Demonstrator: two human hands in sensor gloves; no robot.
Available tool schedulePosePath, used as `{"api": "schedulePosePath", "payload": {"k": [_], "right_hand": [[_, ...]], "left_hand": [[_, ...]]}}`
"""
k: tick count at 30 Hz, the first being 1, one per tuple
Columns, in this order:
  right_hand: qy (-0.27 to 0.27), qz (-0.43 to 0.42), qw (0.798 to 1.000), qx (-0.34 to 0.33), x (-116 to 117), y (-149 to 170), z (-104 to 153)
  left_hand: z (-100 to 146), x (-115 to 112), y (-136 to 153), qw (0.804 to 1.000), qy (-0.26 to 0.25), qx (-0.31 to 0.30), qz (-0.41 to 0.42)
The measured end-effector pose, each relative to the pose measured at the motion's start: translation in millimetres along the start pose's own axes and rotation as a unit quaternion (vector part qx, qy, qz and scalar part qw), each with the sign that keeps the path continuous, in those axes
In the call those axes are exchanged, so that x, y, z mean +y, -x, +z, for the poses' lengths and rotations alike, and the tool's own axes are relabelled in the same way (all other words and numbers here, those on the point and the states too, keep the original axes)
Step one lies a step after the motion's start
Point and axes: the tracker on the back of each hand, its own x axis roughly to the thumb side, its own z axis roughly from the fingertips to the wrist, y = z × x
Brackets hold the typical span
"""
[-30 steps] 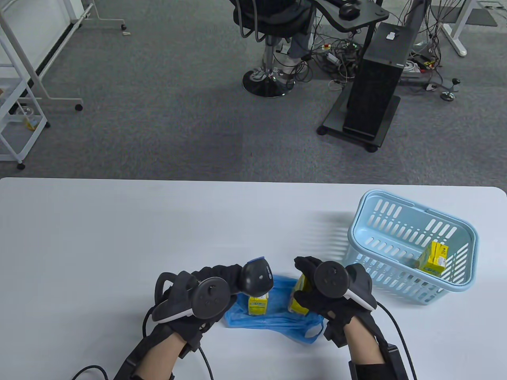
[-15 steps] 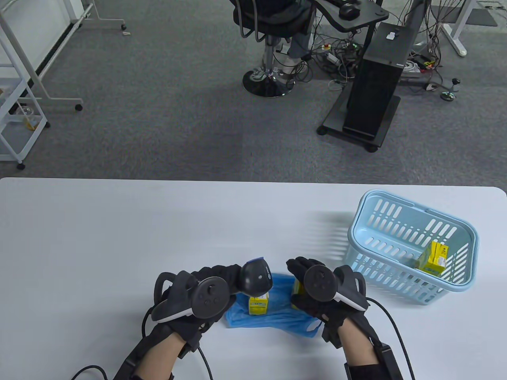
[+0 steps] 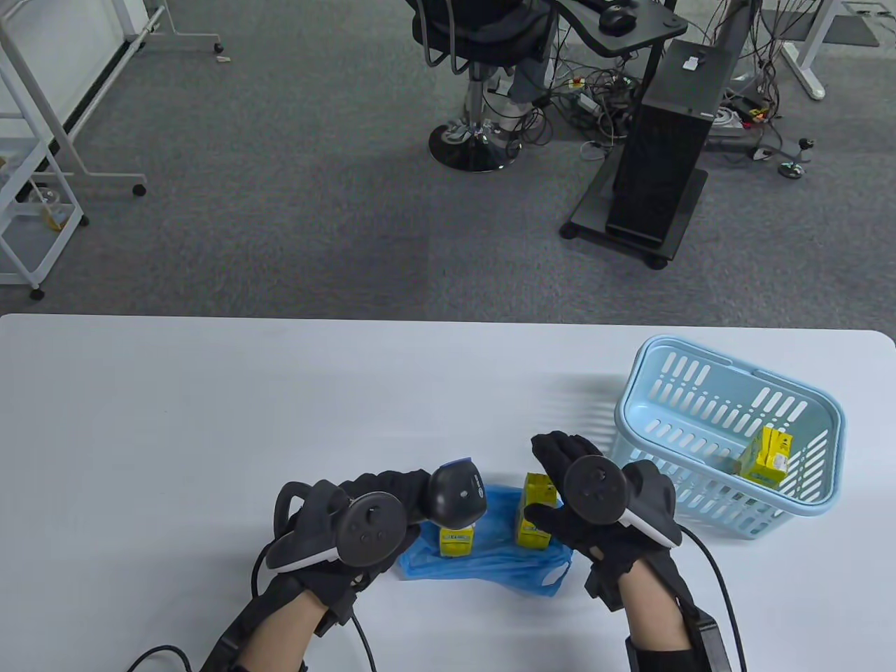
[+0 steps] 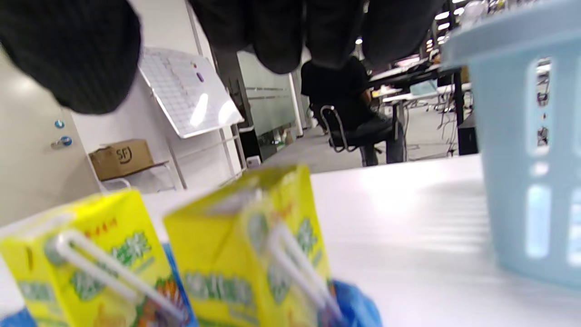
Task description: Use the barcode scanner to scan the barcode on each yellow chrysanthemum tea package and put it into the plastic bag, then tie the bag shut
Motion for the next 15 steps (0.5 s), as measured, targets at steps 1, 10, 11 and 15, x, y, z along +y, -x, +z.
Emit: {"api": "schedulePosePath", "payload": {"k": [1,10,11,15], "right_hand": [[0.007,-0.002,1.0,-0.002,-4,-1,1],[0.026,0.058,0.99,0.127,-63,37,-16],[0.021,0.065,0.986,0.15,-73,48,-21],[-0.009,0.097,0.976,0.195,-98,94,-53]], "left_hand": [[1,1,-1,1.0,-0.001,-0.002,0.002],[9,15,-4,0.999,-0.023,-0.015,0.016],[9,15,-4,0.999,-0.024,-0.015,0.017],[7,15,2,0.999,-0.021,-0.007,0.026]]}}
